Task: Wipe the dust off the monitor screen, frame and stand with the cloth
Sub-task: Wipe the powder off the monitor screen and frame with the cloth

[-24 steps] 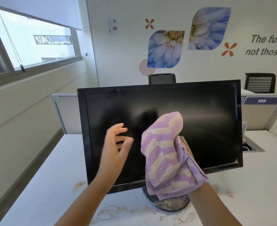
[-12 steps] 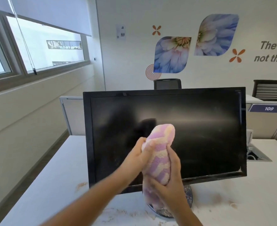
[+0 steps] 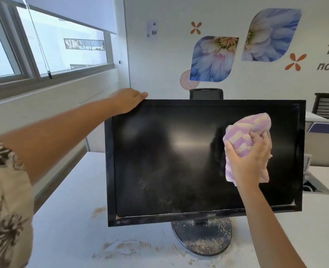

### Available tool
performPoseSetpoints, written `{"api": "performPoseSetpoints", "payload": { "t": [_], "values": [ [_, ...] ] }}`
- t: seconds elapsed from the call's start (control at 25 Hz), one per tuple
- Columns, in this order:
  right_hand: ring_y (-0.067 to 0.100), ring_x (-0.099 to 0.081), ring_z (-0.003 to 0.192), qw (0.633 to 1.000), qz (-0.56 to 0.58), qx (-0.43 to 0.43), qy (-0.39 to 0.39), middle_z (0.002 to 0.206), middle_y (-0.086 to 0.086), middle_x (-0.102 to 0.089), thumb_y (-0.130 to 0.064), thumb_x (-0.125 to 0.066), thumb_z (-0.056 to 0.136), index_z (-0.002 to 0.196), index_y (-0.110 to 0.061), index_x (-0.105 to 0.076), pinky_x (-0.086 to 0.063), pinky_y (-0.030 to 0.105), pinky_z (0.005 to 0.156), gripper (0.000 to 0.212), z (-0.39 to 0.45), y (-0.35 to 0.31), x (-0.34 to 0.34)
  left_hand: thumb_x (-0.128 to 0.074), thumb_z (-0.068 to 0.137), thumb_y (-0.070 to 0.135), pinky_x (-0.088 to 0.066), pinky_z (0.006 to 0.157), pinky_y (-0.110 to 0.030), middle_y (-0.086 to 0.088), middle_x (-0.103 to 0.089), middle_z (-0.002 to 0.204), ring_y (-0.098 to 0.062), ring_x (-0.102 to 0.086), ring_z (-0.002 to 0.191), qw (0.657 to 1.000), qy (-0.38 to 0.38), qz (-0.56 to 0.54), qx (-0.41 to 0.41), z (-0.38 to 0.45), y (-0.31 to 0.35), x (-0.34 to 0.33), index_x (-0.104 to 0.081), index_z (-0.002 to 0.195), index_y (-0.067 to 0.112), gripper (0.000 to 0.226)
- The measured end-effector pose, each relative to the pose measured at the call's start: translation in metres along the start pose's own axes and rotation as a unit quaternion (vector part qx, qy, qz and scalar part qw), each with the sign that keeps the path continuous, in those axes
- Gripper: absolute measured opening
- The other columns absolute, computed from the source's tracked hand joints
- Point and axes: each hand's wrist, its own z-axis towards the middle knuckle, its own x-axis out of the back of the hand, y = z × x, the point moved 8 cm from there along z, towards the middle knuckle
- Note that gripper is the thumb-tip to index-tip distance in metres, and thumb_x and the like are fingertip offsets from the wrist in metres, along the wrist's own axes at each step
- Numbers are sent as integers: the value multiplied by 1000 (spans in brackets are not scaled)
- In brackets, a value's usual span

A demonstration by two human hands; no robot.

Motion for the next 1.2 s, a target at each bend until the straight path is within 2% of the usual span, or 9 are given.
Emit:
{"api": "performPoseSetpoints", "payload": {
  "t": [0.12,0.24,0.32,0.48,0.68,0.88,0.96,1.08,1.2],
  "values": [
    [30,-35,134,1000,13,24,13,146,10,-39,-49,-69,77,121,-18,-47,-36,57,104,59,-16,-13,-12,-32,97,39,-39,97,-40,-15,-59,109,-34,-51,108,997,22,15,-68,3,9,2,-61,105,8,43],
    [35,-32,136,996,-74,35,-35,153,9,-29,-57,-59,81,141,-27,-33,-31,60,105,71,-41,-53,-44,-33,96,42,-42,95,-48,-11,-61,103,-34,-54,103,997,50,0,-65,2,6,-1,-61,98,11,42],
    [41,-33,133,986,-116,86,-86,154,11,-28,-60,-56,82,147,-37,-22,-33,62,100,77,-68,-96,-69,-31,96,45,-44,89,-44,-8,-60,99,-31,-54,97,996,71,22,-48,1,4,-3,-61,100,14,43],
    [44,-40,122,952,-118,252,-129,147,9,-35,-61,-63,74,138,-45,-40,-41,66,88,70,-144,-162,-98,-29,96,46,-37,72,-37,-4,-53,78,-31,-52,87,990,109,69,-54,-4,5,2,-53,78,16,43],
    [32,-29,130,902,-79,362,-223,149,-4,-28,-59,-55,73,133,-47,-41,-36,59,98,62,-233,-162,-113,-19,96,49,-34,78,-37,-12,-61,105,-32,-53,102,986,91,129,-53,-8,12,-3,-51,90,17,45],
    [31,-33,128,858,-93,454,-220,145,-6,-31,-56,-64,66,128,-52,-46,-41,58,94,64,-257,-106,-93,-16,97,49,-36,87,-40,-11,-59,120,-33,-52,110,985,90,143,-44,-10,17,-2,-55,115,16,54],
    [34,-38,120,878,-105,428,-186,140,-4,-36,-47,-68,63,119,-53,-56,-43,60,89,57,-226,-80,-80,-16,97,48,-36,88,-41,-12,-59,121,-33,-52,111,983,97,150,-50,-13,19,-2,-55,118,17,54],
    [36,-47,105,936,-87,313,-137,121,2,-51,-27,-53,75,104,-40,-66,-42,55,87,35,-159,-35,-51,-15,97,48,-33,97,-44,-10,-53,132,-34,-46,120,985,91,141,-36,-13,16,-2,-49,129,21,54],
    [34,-49,99,970,-106,193,-102,110,6,-51,-26,-55,81,106,-31,-60,-44,51,84,27,-97,26,-18,-15,97,49,-31,101,-44,-8,-51,136,-33,-44,124,986,93,134,-32,-13,15,-2,-47,132,24,53]
  ]
}}
